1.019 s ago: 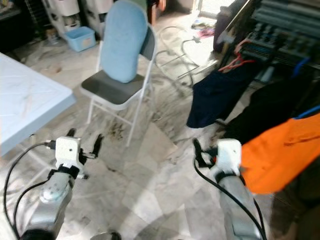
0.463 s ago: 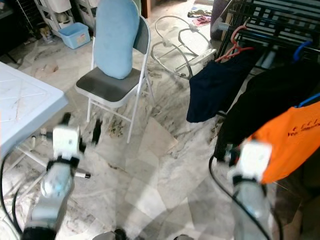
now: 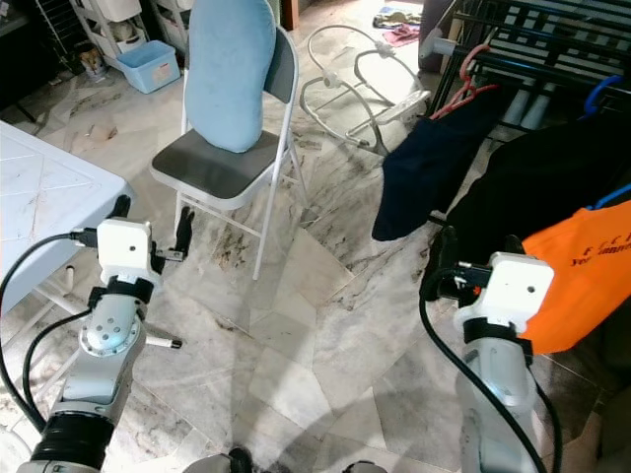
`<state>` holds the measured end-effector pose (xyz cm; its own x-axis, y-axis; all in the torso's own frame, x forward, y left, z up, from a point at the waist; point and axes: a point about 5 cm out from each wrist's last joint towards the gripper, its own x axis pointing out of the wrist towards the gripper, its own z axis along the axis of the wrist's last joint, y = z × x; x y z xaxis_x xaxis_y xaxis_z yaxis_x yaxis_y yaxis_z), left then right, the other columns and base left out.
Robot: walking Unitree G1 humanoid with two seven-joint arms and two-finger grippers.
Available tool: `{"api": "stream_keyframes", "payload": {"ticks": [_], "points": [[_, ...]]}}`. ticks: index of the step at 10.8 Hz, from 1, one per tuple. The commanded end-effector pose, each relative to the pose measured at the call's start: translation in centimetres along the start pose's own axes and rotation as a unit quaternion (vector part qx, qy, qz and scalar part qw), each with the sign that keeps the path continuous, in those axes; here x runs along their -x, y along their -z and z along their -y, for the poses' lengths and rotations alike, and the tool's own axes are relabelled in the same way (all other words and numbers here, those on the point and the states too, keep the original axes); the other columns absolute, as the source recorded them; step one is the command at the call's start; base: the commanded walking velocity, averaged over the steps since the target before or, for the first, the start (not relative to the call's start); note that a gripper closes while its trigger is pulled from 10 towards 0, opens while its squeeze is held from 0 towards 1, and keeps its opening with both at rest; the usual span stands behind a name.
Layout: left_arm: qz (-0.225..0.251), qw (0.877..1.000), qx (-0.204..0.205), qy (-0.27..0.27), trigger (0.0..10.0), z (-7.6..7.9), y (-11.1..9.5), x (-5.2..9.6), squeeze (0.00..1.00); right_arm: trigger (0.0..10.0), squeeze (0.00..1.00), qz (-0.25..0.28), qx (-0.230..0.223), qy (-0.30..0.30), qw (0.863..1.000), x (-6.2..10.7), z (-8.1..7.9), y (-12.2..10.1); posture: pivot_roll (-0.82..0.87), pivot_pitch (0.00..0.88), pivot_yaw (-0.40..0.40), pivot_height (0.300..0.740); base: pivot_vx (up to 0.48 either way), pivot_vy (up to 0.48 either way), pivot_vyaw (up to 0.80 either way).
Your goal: Hang hanger
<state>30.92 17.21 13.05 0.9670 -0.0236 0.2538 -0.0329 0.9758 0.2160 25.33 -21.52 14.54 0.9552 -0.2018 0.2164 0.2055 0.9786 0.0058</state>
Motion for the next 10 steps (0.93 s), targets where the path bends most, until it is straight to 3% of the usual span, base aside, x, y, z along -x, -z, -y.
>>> {"api": "stream_keyframes", "payload": {"ticks": [1, 2, 3, 4, 5, 7, 8, 10], "points": [[-0.009, 1.0, -0.002, -0.01, 10.0, -0.3, 0.5, 0.2, 0.0, 0.0, 0.0, -0.008, -0.001, 0.004, 1.0, 0.0, 0.1, 0.3, -0.09, 0.153, 0.057, 0.74, 0.0, 0.0, 0.0], [-0.018, 1.0, -0.002, -0.016, 10.0, -0.5, 0.8, 0.2, 0.0, 6.3, 0.0, -0.018, 0.003, 0.0, 1.0, 0.1, -0.1, 0.6, -0.09, 0.153, 0.058, 0.74, 0.0, 0.0, 0.0], [-0.037, 0.999, 0.0, -0.03, 10.0, -0.7, 1.7, 0.5, 0.0, 10.0, 0.0, -0.048, 0.017, 0.007, 0.999, 0.3, 0.1, 1.7, -0.1, 0.149, 0.059, 0.74, 0.0, 0.0, 0.0], [-0.045, 0.998, 0.004, -0.034, 10.0, -0.7, 2.0, 0.6, 0.0, 10.0, 0.0, -0.063, 0.031, 0.017, 0.997, 0.5, 0.2, 2.3, -0.1, 0.15, 0.059, 0.74, 0.0, 0.0, 0.0], [-0.015, 0.999, 0.018, -0.036, 0.0, -0.4, 1.0, 0.2, 0.0, 10.0, 0.0, -0.065, 0.007, 0.012, 0.998, 0.7, 0.1, 2.3, -0.1, 0.144, 0.053, 0.74, 0.0, 0.0, 0.0], [0.023, 0.999, 0.039, -0.029, 0.0, 0.0, -0.8, -0.8, 0.0, 10.0, 0.0, -0.049, -0.002, -0.005, 0.999, 0.5, -0.1, 1.7, -0.11, 0.139, 0.045, 0.74, 0.0, 0.0, 0.0], [0.077, 0.996, 0.046, -0.021, 0.0, 0.6, -3.3, -2.5, 0.0, 10.0, 0.0, -0.039, 0.0, -0.002, 0.999, 0.0, 0.1, 1.3, -0.11, 0.137, 0.043, 0.74, 0.0, 0.0, 0.0], [0.101, 0.993, 0.044, -0.032, 0.0, 0.3, -4.5, -3.4, 0.0, 10.0, 0.0, -0.042, -0.005, -0.006, 0.999, 0.0, -0.2, 1.4, -0.11, 0.133, 0.044, 0.74, 0.0, 0.0, 0.0]]}}
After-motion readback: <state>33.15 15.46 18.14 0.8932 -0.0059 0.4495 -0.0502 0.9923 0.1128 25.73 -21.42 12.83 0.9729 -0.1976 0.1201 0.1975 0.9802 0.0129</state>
